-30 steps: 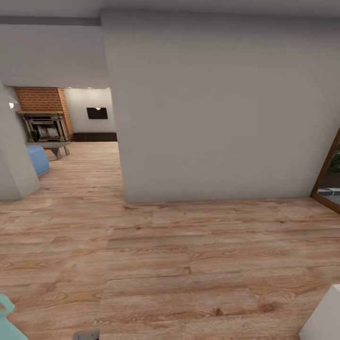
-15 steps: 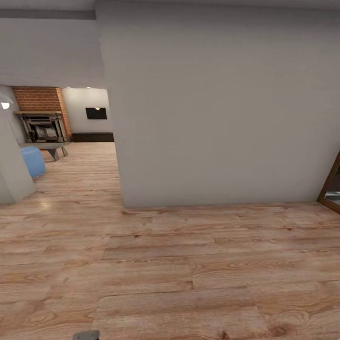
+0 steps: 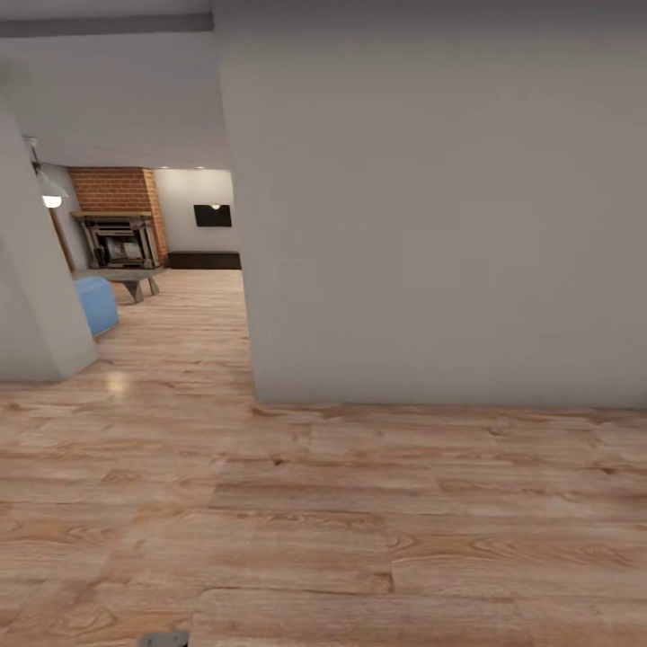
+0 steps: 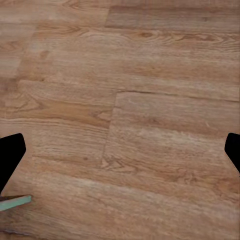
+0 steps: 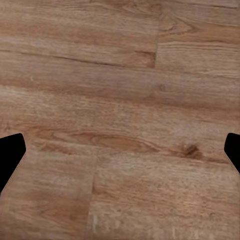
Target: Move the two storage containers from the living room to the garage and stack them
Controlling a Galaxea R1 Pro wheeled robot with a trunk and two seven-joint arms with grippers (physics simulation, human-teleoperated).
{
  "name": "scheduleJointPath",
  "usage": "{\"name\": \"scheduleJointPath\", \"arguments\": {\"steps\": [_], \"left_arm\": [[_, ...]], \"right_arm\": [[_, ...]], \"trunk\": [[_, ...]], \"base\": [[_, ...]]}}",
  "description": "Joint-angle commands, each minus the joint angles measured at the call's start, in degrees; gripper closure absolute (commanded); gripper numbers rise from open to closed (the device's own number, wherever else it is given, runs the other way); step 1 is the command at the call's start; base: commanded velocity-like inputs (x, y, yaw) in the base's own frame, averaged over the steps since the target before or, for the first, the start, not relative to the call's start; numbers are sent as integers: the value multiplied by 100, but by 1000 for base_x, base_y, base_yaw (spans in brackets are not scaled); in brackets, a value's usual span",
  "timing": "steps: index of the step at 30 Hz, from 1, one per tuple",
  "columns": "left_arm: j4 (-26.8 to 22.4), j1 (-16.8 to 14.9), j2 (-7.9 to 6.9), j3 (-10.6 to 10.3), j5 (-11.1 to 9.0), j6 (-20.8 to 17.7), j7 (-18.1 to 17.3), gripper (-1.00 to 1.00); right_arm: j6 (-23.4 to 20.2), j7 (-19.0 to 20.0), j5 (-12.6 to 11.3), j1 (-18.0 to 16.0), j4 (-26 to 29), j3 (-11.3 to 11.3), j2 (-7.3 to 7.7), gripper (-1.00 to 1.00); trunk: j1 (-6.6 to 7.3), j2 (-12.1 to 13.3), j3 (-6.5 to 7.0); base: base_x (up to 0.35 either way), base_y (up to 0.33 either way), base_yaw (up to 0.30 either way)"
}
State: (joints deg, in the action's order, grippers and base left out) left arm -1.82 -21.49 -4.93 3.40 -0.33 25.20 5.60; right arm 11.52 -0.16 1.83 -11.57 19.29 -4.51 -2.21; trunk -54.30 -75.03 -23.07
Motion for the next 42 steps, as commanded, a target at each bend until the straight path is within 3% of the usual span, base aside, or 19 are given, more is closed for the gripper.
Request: {"name": "scheduleJointPath", "arguments": {"steps": [1, 10, 23, 42], "left_arm": [[6, -5, 1, 29, -2, 20, -6, -100], [6, -5, 1, 29, -2, 20, -6, -100], [6, -5, 1, 29, -2, 20, -6, -100], [6, -5, 1, 29, -2, 20, -6, -100]], "right_arm": [[17, -2, 19, -4, -4, -6, 1, -100], [17, -2, 19, -4, -4, -6, 1, -100], [17, -2, 19, -4, -4, -6, 1, -100], [17, -2, 19, -4, -4, -6, 1, -100]], "trunk": [[-3, -3, -6], [-3, -3, -6], [-3, -3, -6], [-3, -3, -6]], "base": [[347, 0, 52], [347, 0, 41], [347, 0, 222], [346, 0, 72]]}}
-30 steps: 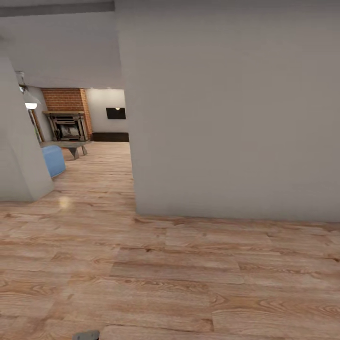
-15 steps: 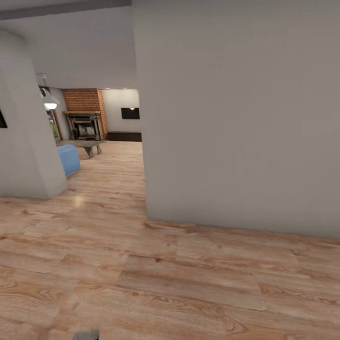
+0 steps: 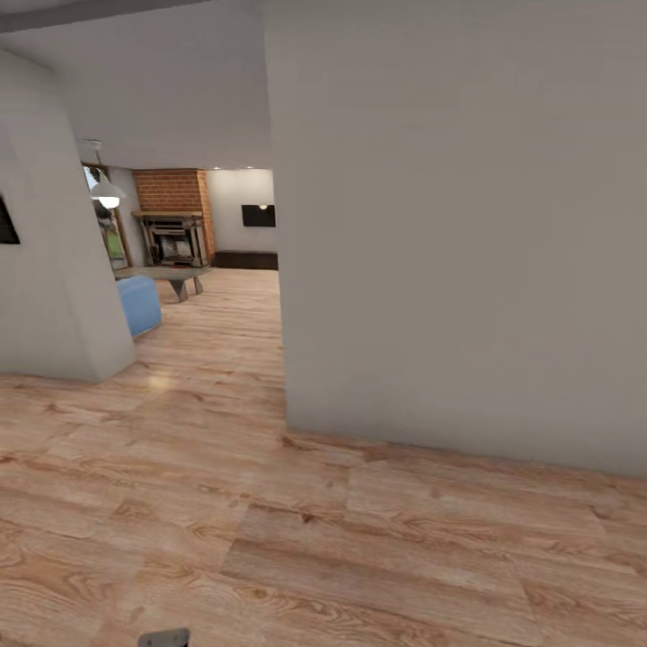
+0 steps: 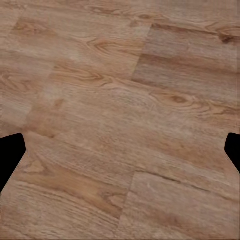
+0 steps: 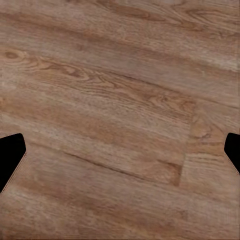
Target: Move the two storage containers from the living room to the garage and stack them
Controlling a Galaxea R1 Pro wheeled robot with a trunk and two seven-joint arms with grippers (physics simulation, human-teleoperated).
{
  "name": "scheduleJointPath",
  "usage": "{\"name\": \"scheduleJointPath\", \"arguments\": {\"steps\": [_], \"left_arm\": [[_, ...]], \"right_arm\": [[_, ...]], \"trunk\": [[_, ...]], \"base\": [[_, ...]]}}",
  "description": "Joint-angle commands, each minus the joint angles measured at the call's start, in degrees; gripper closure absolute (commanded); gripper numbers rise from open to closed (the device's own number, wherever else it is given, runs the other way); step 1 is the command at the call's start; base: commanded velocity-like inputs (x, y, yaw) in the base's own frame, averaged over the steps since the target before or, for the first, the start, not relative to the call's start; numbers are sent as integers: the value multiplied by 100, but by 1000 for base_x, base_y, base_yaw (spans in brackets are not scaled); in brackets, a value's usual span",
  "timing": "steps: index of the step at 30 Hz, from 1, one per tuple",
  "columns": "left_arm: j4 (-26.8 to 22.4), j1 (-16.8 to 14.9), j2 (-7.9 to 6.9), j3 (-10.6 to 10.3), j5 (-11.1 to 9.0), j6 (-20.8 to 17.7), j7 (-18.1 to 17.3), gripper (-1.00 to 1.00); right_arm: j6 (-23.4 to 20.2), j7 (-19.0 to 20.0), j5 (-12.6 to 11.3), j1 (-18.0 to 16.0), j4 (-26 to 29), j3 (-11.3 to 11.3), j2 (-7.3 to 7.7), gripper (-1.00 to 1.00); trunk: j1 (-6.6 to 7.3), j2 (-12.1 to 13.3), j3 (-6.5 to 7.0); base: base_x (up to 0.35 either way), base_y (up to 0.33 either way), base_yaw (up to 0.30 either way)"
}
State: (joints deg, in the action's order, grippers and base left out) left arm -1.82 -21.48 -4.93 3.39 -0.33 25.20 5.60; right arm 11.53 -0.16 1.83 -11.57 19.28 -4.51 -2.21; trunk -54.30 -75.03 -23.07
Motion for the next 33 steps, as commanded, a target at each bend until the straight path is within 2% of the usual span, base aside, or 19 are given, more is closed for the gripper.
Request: {"name": "scheduleJointPath", "arguments": {"steps": [1, 33], "left_arm": [[6, -5, 1, 30, -2, 20, -6, -100], [6, -5, 1, 30, -2, 20, -6, -100]], "right_arm": [[16, -2, 19, -3, -4, -6, 1, -100], [16, -2, 19, -3, -4, -4, 1, -100]], "trunk": [[-3, -3, -6], [-3, -3, -6]], "base": [[346, 0, 232], [347, 0, 282]]}}
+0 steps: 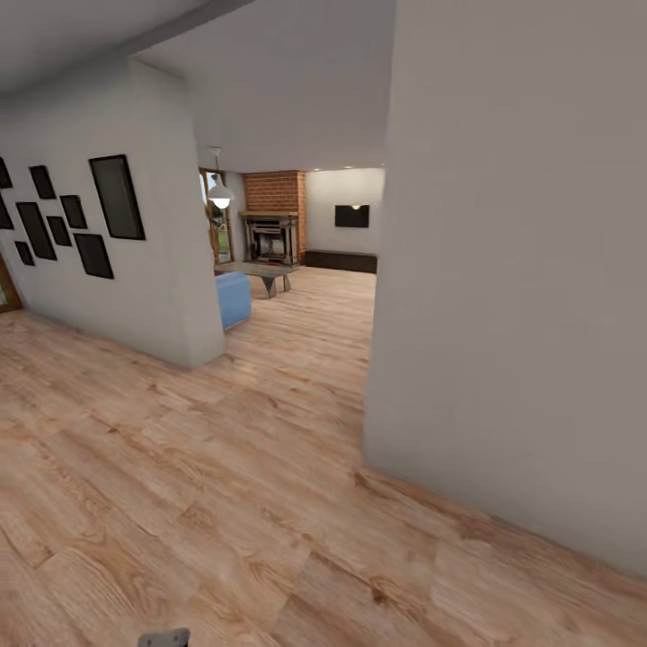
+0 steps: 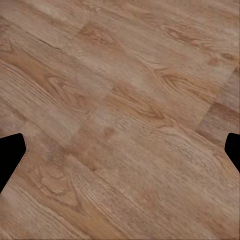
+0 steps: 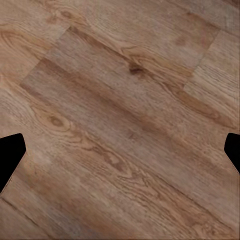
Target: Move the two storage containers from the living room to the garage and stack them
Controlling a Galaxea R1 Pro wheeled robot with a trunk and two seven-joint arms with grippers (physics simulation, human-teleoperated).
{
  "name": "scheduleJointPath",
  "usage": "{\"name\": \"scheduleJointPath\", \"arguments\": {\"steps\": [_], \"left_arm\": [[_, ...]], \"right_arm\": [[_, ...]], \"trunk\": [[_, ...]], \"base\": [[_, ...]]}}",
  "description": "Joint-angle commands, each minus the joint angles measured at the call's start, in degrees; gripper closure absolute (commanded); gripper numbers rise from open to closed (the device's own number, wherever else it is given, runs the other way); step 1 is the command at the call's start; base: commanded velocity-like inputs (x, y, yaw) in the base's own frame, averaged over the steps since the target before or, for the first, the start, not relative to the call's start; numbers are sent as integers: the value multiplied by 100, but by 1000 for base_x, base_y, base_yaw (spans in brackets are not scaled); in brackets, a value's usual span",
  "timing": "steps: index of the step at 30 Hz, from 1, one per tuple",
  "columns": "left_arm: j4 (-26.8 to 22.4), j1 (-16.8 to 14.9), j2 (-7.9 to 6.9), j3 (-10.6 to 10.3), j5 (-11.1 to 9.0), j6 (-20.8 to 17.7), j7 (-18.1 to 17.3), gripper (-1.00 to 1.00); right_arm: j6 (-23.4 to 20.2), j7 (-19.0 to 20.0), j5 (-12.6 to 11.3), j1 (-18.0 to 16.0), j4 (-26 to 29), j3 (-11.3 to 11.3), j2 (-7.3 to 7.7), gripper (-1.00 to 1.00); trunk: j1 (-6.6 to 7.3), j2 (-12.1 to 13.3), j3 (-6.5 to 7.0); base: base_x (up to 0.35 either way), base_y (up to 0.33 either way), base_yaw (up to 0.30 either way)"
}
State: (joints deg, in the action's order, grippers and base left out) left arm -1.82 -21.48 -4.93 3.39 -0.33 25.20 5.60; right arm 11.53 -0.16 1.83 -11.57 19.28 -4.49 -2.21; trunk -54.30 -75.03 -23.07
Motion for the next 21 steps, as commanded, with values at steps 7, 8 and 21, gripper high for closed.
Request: {"name": "scheduleJointPath", "arguments": {"steps": [7, 8, 21], "left_arm": [[6, -5, 1, 30, -2, 20, -6, -100], [6, -5, 1, 30, -2, 20, -6, -100], [6, -5, 1, 30, -2, 20, -6, -100]], "right_arm": [[16, -2, 19, -3, -3, -7, 1, -100], [16, -2, 19, -3, -3, -7, 1, -100], [16, -2, 19, -3, -3, -8, 1, -100]], "trunk": [[-3, -3, -6], [-3, -3, -6], [-3, -3, -6]], "base": [[347, 0, 287], [346, 0, 287], [346, 0, 287]]}}
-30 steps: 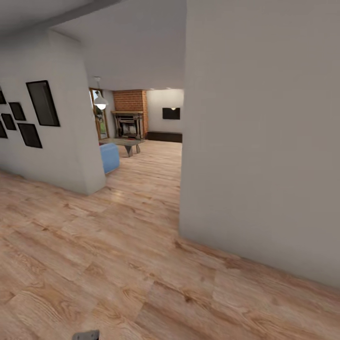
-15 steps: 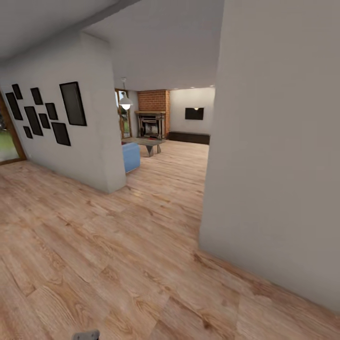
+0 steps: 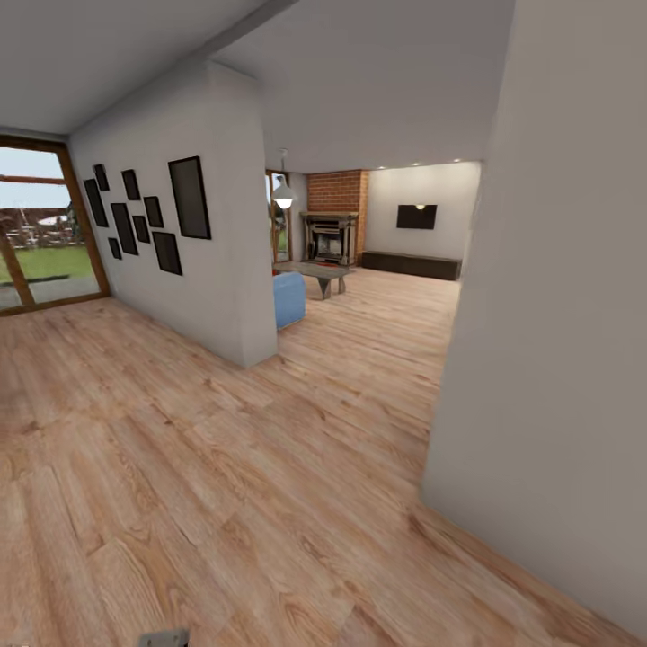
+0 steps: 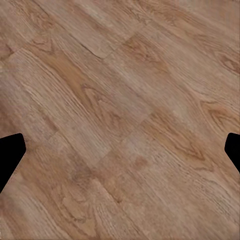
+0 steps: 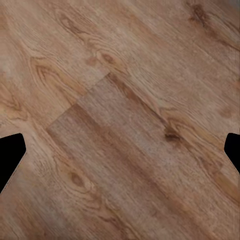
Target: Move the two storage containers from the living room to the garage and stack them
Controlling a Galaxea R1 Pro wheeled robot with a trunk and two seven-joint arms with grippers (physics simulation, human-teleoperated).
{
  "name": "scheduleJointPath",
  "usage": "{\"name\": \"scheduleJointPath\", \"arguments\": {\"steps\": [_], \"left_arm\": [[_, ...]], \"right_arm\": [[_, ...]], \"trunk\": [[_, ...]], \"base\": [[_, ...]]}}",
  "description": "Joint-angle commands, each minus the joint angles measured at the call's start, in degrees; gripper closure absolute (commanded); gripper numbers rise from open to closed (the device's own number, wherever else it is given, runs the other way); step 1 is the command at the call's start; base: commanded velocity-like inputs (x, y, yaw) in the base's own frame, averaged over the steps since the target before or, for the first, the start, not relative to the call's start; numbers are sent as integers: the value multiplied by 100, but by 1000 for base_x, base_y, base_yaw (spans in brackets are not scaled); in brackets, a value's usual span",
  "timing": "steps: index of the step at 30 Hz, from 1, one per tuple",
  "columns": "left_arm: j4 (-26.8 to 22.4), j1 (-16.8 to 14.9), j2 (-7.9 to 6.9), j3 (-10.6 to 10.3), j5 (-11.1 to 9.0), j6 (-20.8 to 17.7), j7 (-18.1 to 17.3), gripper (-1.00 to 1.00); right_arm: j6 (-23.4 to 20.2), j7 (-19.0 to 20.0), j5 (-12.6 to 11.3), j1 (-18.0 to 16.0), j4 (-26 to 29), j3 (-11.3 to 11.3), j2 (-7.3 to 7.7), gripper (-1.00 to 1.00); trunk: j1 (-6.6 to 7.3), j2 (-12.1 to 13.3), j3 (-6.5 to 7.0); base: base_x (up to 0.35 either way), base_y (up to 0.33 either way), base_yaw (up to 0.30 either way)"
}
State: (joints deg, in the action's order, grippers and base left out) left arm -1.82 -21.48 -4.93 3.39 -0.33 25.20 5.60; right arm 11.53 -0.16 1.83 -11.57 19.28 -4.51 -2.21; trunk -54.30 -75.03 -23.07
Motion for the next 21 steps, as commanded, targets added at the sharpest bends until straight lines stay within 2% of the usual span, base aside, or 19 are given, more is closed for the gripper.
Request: {"name": "scheduleJointPath", "arguments": {"steps": [1, 10, 21], "left_arm": [[6, -5, 1, 30, -2, 20, -6, -100], [6, -5, 1, 30, -2, 20, -6, -100], [6, -5, 1, 30, -2, 20, -6, -100]], "right_arm": [[16, -2, 19, -3, -3, -6, 1, -100], [16, -2, 19, -3, -3, -5, 1, -100], [16, -2, 19, -3, -3, -6, 1, -100]], "trunk": [[-3, -3, -6], [-3, -3, -6], [-3, -3, -6]], "base": [[346, 0, 287], [346, 0, 270], [347, 0, 34]]}}
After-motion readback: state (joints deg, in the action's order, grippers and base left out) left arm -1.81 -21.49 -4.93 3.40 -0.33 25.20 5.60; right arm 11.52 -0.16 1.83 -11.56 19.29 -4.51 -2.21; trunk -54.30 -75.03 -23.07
